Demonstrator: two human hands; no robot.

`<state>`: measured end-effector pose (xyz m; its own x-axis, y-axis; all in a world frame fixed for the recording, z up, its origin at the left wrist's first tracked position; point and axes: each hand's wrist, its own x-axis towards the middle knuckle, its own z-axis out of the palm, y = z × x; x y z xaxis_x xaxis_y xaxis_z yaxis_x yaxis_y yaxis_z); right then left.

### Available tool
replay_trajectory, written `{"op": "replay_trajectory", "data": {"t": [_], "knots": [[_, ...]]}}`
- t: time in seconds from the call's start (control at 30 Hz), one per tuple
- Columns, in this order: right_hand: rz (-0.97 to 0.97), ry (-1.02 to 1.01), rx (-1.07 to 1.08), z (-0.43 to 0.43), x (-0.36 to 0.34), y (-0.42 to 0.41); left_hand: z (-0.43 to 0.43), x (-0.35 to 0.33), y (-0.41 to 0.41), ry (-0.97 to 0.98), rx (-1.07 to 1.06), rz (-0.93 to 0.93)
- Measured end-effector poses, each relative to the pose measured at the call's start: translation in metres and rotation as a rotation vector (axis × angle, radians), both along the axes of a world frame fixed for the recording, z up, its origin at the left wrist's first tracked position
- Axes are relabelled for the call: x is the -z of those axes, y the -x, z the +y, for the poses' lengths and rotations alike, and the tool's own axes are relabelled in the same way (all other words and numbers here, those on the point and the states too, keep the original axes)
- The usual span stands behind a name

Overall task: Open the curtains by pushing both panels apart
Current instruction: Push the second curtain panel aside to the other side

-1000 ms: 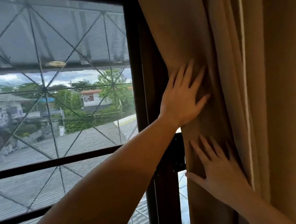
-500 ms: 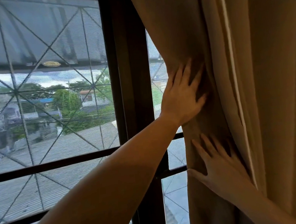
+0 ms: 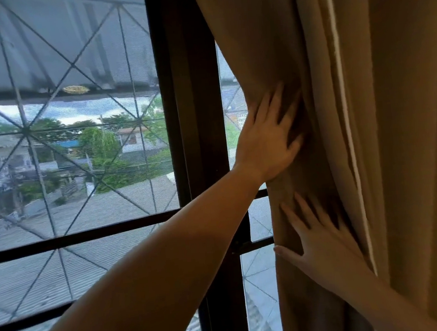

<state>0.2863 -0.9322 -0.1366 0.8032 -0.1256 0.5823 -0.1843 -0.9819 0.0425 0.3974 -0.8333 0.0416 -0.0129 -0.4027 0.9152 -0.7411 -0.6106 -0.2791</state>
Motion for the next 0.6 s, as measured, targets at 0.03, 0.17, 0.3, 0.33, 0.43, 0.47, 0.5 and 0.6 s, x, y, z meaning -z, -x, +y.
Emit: {"op": "replay_trajectory", "data": {"t": [0.03, 0.17, 0.3, 0.33, 0.43, 0.47, 0.5, 0.6], "knots": [[0.014, -0.008, -0.004, 0.004, 0.002, 0.001, 0.004, 0.002, 0.001, 0.005, 0.01, 0.001], [0.049, -0.005, -0.032, 0.022, 0.007, 0.012, 0.025, 0.007, 0.012, -0.026, -0.014, 0.013], [0.074, -0.04, -0.05, 0.045, 0.013, 0.024, 0.051, 0.014, 0.026, -0.084, -0.083, -0.004], [0.073, -0.042, -0.06, 0.051, 0.014, 0.027, 0.058, 0.015, 0.029, -0.098, -0.102, -0.015], [0.097, -0.071, -0.091, 0.072, 0.017, 0.034, 0.081, 0.018, 0.038, -0.108, -0.126, -0.022], [0.105, -0.07, -0.092, 0.081, 0.016, 0.036, 0.089, 0.019, 0.04, -0.106, -0.125, -0.02], [0.114, -0.066, -0.09, 0.09, 0.016, 0.038, 0.097, 0.021, 0.043, -0.106, -0.123, -0.025], [0.081, -0.04, -0.1, 0.119, 0.014, 0.043, 0.126, 0.022, 0.047, -0.119, -0.115, -0.041]]}}
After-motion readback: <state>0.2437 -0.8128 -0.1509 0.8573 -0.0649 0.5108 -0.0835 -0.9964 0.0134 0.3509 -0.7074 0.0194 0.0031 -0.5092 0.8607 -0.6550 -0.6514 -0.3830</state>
